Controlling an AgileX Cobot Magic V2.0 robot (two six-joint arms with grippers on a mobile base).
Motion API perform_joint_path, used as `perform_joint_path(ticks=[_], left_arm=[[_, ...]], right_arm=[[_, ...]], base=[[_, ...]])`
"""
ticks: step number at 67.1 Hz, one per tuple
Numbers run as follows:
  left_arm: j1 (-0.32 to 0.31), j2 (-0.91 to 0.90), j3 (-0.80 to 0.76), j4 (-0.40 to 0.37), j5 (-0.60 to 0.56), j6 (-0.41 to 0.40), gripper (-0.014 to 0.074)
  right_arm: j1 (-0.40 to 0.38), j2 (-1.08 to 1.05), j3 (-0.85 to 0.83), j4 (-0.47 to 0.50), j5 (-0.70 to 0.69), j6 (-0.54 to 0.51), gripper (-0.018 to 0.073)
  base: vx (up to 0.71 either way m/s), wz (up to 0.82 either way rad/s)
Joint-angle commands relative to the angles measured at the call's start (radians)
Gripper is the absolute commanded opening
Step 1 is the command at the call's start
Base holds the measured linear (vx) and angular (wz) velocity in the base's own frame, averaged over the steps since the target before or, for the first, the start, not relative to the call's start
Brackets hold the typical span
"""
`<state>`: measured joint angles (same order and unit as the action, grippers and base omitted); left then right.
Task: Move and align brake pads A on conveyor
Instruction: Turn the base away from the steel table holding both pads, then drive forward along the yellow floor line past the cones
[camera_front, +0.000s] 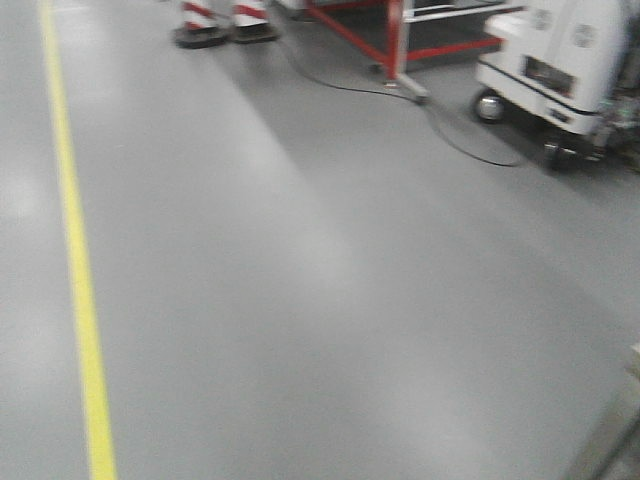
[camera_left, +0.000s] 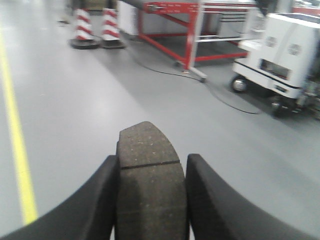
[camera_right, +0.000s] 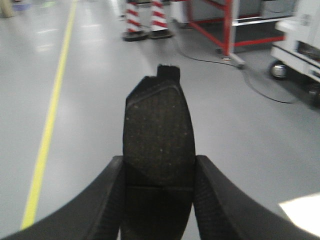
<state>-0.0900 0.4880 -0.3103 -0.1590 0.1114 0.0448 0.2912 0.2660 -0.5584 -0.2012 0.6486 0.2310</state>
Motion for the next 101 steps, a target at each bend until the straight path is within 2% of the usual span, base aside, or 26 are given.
perform_joint_path(ticks=[1, 22, 41, 71, 101], left_arm=[[0.0, 0.003, -0.03, -0.009, -0.093, -0.009, -0.0006], [0.0, 0.003, -0.03, -0.009, -0.093, -0.009, -0.0006], [0.0, 0.003, -0.03, -0.009, -0.093, -0.009, -0.0006], [0.0, 0.003, -0.03, -0.009, -0.093, -0.009, -0.0006], [0.0, 0.003, -0.03, -0.009, -0.093, -0.009, -0.0006]], right_arm=[[-0.001, 0.011, -0.028, -0.015, -0.096, -0.004, -0.0004], [-0.001, 0.011, -0.028, -0.015, -0.096, -0.004, -0.0004], [-0.001, 0.011, -0.028, -0.015, -0.096, -0.004, -0.0004], [-0.001, 0.011, -0.028, -0.015, -0.096, -0.004, -0.0004], [-0.001, 0.011, -0.028, -0.015, -0.096, -0.004, -0.0004]], base=[[-0.04, 0.9], [0.01, 0.82], [0.08, 0.43], [0.19, 0.19], [0.44, -0.03]])
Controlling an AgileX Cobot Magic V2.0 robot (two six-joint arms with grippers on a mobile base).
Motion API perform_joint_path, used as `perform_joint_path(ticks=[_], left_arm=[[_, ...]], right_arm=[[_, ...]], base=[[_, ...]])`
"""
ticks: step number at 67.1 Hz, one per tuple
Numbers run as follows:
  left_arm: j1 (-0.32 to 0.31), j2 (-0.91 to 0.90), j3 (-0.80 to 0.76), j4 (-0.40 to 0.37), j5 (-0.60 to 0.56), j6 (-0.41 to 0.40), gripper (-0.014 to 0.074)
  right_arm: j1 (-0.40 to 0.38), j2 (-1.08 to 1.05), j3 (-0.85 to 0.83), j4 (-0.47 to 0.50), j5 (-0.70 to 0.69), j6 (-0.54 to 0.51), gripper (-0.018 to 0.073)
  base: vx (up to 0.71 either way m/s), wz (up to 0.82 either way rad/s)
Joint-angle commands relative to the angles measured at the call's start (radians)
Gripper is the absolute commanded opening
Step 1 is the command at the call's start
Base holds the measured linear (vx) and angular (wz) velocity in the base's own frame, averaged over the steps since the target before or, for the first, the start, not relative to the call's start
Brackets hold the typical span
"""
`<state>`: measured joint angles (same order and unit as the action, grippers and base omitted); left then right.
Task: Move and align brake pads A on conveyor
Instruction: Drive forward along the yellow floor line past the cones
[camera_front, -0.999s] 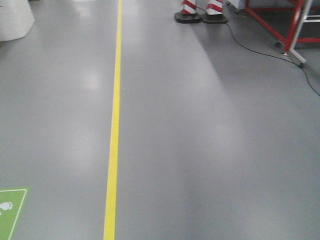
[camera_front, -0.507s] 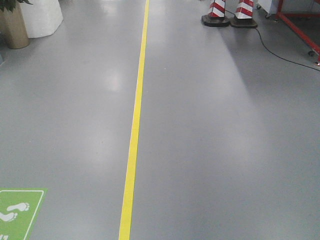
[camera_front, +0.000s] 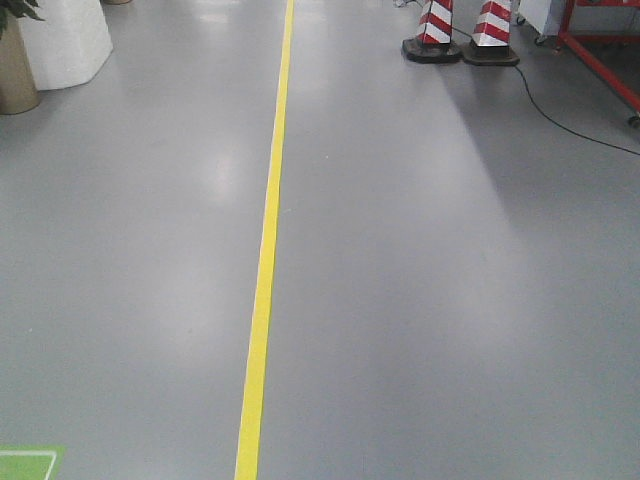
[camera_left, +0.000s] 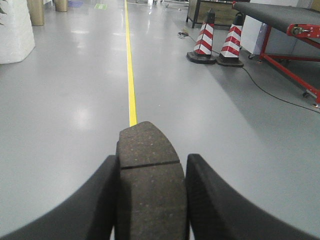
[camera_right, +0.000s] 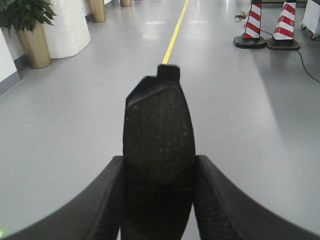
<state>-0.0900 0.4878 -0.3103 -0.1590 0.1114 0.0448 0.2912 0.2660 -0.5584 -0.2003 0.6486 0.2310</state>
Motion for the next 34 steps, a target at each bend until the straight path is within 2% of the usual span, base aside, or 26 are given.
perform_joint_path(ticks=[1, 34], left_arm=[[0.0, 0.003, -0.03, -0.009, -0.093, -0.009, -0.0006], [0.0, 0.003, -0.03, -0.009, -0.093, -0.009, -0.0006]], right_arm=[[-0.001, 0.011, -0.028, -0.016, -0.096, -0.004, -0.0004], [-0.001, 0.011, -0.028, -0.016, -0.095, -0.004, -0.0004]], base=[[0.52, -0.04], [0.57, 0.05]])
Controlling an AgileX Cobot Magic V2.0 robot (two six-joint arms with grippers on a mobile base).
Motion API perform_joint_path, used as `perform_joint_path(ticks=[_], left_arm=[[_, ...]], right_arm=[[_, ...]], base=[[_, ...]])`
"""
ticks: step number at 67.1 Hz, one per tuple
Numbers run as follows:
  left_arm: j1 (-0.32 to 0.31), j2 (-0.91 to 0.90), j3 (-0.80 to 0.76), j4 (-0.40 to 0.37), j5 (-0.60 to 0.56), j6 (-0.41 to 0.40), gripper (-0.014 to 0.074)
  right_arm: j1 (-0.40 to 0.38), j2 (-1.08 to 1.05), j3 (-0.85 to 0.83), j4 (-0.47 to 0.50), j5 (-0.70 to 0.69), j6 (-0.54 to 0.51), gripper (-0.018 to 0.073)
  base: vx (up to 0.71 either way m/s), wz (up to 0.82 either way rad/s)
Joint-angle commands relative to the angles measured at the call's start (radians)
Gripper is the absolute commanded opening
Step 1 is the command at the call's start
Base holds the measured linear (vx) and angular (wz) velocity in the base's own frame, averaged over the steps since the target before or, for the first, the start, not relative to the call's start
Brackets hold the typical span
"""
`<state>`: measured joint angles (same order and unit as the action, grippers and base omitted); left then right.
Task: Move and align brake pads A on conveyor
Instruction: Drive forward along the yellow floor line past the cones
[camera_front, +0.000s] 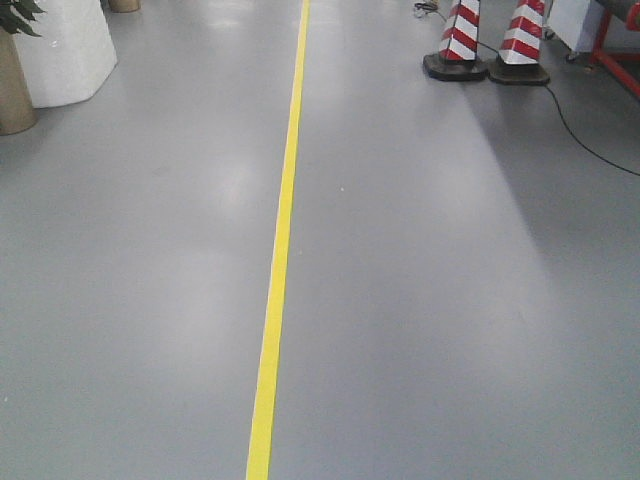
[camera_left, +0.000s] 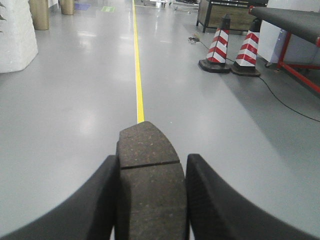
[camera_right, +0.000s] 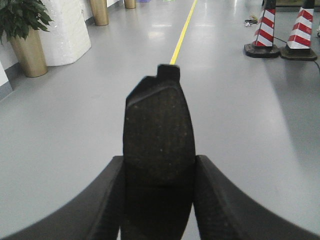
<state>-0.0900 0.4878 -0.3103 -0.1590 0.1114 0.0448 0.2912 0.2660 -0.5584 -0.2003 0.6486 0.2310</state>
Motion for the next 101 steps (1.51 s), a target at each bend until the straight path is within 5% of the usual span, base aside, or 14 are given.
perform_joint_path(ticks=[1, 101], left_arm=[[0.0, 0.003, -0.03, -0.009, -0.093, -0.009, -0.0006], [0.0, 0.003, -0.03, -0.009, -0.093, -0.009, -0.0006]], right_arm=[[-0.001, 0.011, -0.028, -0.016, -0.094, -0.004, -0.0004], [-0.001, 0.011, -0.028, -0.016, -0.089, -0.004, -0.0004]], base=[[0.64, 0.08], [0.66, -0.03]])
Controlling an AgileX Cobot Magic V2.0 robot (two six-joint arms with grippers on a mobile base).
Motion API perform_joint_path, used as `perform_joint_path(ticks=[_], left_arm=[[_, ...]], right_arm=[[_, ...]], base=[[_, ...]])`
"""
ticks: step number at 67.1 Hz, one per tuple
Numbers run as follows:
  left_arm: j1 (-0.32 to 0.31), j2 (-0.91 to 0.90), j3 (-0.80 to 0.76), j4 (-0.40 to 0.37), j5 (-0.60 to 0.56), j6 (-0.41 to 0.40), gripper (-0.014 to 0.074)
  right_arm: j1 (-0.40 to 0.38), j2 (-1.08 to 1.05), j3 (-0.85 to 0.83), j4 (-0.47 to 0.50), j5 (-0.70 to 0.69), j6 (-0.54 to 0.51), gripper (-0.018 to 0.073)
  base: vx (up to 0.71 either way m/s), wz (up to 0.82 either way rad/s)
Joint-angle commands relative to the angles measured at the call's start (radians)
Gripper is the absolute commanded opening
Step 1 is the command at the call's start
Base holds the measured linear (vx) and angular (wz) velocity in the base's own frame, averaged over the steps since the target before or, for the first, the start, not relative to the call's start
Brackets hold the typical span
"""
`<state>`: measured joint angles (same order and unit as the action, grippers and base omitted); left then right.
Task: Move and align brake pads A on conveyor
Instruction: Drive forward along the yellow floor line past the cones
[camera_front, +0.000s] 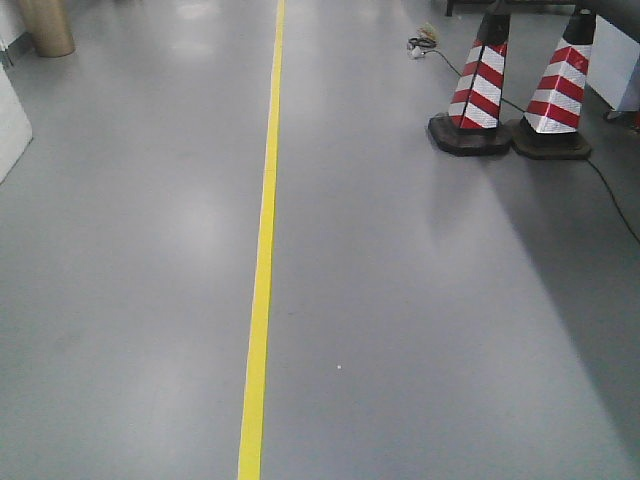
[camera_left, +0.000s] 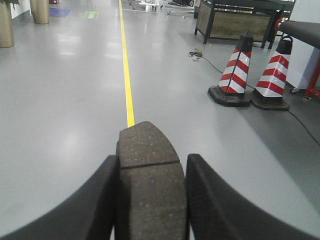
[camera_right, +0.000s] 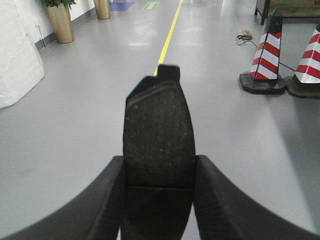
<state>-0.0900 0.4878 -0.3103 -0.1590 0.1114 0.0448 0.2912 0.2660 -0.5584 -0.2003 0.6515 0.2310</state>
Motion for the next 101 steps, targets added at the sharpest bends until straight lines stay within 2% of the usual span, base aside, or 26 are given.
perform_joint_path(ticks=[1, 101], left_arm=[[0.0, 0.003, -0.03, -0.009, -0.093, -0.009, -0.0006], [0.0, 0.004, -0.03, -0.009, -0.094, -0.009, -0.0006]], right_arm=[[-0.001, 0.011, -0.028, -0.016, -0.092, -0.004, -0.0004], [-0.001, 0.011, -0.028, -0.016, -0.09, -0.004, -0.0004]], base=[[0.69, -0.02], [0.71, 0.0]])
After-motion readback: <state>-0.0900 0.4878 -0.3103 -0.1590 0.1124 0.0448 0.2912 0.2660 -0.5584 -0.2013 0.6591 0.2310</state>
